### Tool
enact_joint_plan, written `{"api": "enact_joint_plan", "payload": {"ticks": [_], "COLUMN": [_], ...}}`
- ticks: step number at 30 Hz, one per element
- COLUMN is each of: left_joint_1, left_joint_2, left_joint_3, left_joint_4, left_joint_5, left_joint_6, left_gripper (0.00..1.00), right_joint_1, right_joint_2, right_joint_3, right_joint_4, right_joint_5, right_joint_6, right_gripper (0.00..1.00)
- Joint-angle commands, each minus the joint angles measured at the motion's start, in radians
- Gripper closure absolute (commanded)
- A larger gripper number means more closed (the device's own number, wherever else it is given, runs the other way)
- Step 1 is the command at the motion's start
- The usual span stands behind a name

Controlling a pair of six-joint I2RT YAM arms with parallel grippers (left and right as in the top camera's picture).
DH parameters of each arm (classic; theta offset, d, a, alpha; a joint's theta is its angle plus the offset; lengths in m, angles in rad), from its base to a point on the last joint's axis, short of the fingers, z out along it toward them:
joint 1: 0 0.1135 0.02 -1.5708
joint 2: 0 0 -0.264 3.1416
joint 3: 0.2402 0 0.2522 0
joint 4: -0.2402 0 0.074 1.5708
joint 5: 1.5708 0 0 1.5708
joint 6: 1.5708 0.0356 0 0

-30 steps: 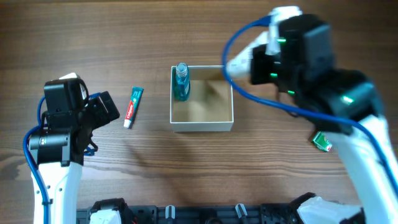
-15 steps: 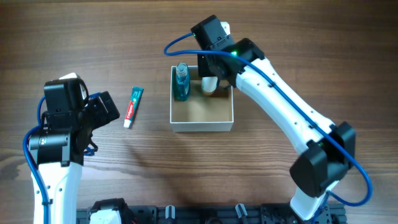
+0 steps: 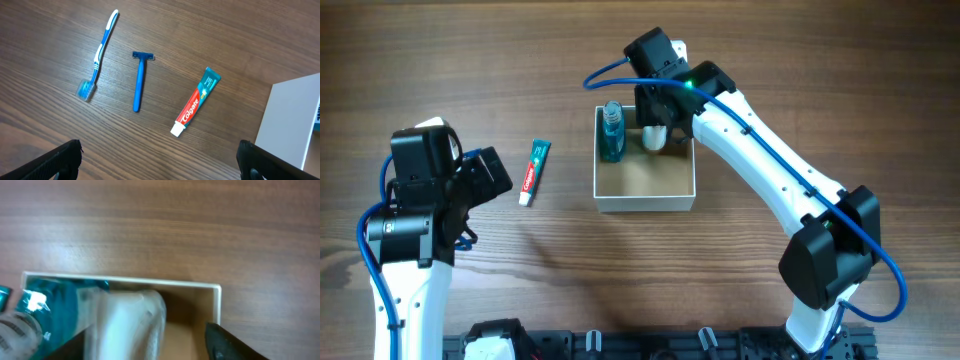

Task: Pack container
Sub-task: 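Place the Pantene tube upright in the box beside the mouthwash, then grasp the green-and-white soap package on the right with the right gripper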

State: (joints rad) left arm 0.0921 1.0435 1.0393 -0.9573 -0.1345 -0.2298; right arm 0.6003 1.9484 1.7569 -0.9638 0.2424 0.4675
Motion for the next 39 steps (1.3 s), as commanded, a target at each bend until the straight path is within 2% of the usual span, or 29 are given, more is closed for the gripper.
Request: {"api": "enact_joint_plan", "payload": {"ticks": [1, 5, 7, 8, 11, 14, 16, 19, 22, 27, 32, 39], "left_joint_1": [0.005, 0.005, 0.005, 0.005, 0.005, 0.005, 0.005, 0.005, 0.005, 0.005, 0.005, 0.005], "left_joint_2": [0.000, 0.000, 0.000, 0.000, 0.000, 0.000, 0.000, 0.000, 0.000, 0.000, 0.000, 0.000], "left_joint_3": [0.021, 0.021, 0.021, 0.021, 0.021, 0.021, 0.021, 0.021, 0.021, 0.021, 0.021, 0.021], "left_joint_4": [0.003, 0.003, 0.003, 0.003, 0.003, 0.003, 0.003, 0.006, 0.007, 0.006, 0.006, 0.002], "left_joint_5": [-0.013, -0.013, -0.013, -0.013, -0.013, -0.013, -0.013, -0.013, -0.013, -0.013, -0.013, -0.013], "left_joint_6": [0.012, 0.012, 0.012, 0.012, 0.012, 0.012, 0.012, 0.012, 0.012, 0.012, 0.012, 0.012], "left_gripper": [0.00, 0.00, 0.00, 0.00, 0.00, 0.00, 0.00, 0.00, 0.00, 0.00, 0.00, 0.00], "right_joint_1": [-0.003, -0.015, -0.036, -0.060, -0.196, -0.409, -0.539, -0.728, -0.903, -1.050, -1.058, -1.058], "right_joint_2": [-0.071, -0.235, -0.323, -0.376, -0.484, -0.513, -0.512, -0.513, -0.513, -0.511, -0.510, -0.510], "right_joint_3": [0.018, 0.018, 0.018, 0.018, 0.018, 0.018, 0.004, -0.077, -0.235, -0.564, -0.800, -0.999], "right_joint_4": [-0.044, -0.072, -0.074, -0.086, -0.179, -0.352, -0.424, -0.434, -0.364, -0.166, 0.053, 0.321], "right_joint_5": [-0.007, 0.066, 0.093, 0.103, 0.106, 0.097, 0.087, -0.013, -0.180, -0.199, -0.199, -0.175], "right_joint_6": [0.007, 0.072, 0.093, 0.117, 0.193, 0.272, 0.259, 0.165, 0.080, 0.055, 0.055, -0.026], "right_gripper": [0.33, 0.32, 0.27, 0.21, 0.15, 0.03, 0.00, 0.00, 0.00, 0.00, 0.00, 0.00]}}
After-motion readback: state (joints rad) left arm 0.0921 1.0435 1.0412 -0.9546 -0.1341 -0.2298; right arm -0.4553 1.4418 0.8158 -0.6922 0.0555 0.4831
